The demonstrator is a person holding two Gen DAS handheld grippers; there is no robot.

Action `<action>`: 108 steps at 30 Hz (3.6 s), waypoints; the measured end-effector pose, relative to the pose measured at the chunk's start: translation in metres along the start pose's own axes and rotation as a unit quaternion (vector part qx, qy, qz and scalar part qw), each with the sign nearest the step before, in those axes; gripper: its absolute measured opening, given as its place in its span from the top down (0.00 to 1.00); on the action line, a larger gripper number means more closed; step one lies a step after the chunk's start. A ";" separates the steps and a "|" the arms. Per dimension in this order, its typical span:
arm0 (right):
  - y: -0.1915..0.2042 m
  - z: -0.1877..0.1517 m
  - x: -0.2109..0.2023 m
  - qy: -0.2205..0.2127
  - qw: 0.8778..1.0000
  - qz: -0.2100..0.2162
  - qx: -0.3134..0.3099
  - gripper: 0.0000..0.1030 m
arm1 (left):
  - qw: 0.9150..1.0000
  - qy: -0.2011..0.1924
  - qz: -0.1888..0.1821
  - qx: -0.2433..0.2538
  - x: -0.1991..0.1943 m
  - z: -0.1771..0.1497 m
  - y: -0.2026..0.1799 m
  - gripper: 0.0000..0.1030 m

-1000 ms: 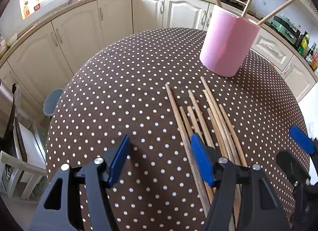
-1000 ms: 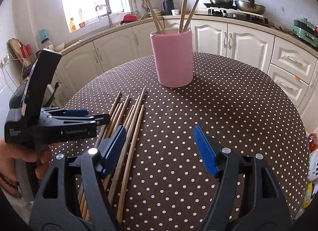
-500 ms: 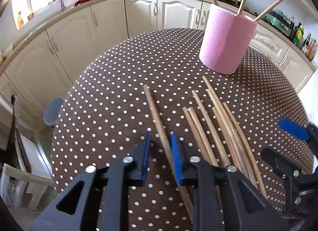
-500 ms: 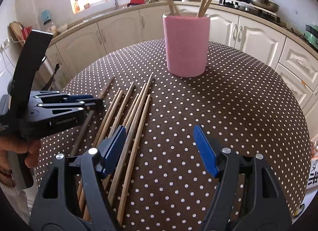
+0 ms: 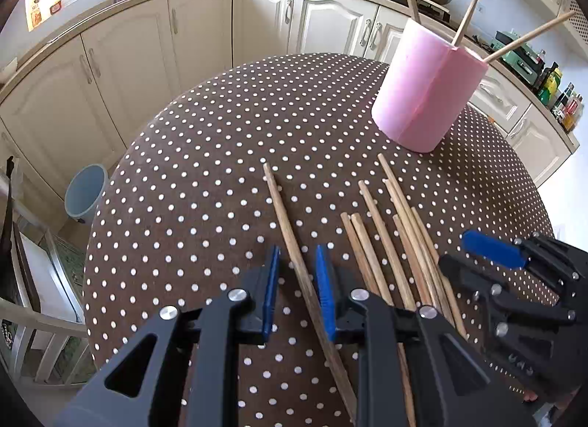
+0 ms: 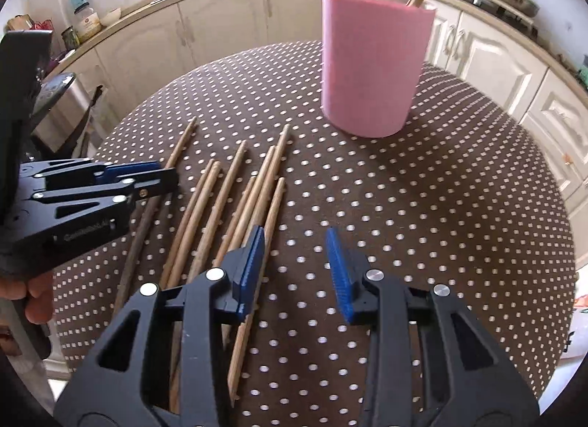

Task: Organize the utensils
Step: 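Close the left gripper on a wooden chopstick while the right gripper grasps another, then lift both held chopsticks upright and carry them over the pink cup, then open the left gripper to drop its chopstick in the cup while the right gripper releases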

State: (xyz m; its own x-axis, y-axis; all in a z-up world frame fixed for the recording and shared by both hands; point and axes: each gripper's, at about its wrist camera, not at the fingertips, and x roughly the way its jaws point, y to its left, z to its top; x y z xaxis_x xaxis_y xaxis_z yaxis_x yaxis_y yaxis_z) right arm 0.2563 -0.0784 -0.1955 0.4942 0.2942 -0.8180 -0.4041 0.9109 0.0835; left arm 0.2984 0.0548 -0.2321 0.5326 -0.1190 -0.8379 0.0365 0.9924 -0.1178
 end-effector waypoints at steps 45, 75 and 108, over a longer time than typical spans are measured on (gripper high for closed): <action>-0.018 0.033 -0.165 -0.197 0.978 0.069 0.015 0.95 | 0.978 -0.190 -0.071 0.046 -0.164 0.036 -0.061 0.94; -0.047 0.112 -0.226 -0.364 0.931 0.023 0.030 0.95 | 0.931 -0.351 -0.083 0.047 -0.216 0.138 -0.105 0.94; -0.050 0.097 -0.156 -0.331 0.943 -0.034 0.016 0.95 | 0.946 -0.311 -0.074 0.063 -0.105 0.127 -0.111 0.94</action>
State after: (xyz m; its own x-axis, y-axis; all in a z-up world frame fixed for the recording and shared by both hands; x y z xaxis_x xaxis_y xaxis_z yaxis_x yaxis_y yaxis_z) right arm 0.2739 -0.1424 -0.0171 0.8947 0.3412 -0.2882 -0.3358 0.9394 0.0699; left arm 0.3458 -0.0387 -0.0635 0.9061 -0.2545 -0.3379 0.2295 0.9667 -0.1128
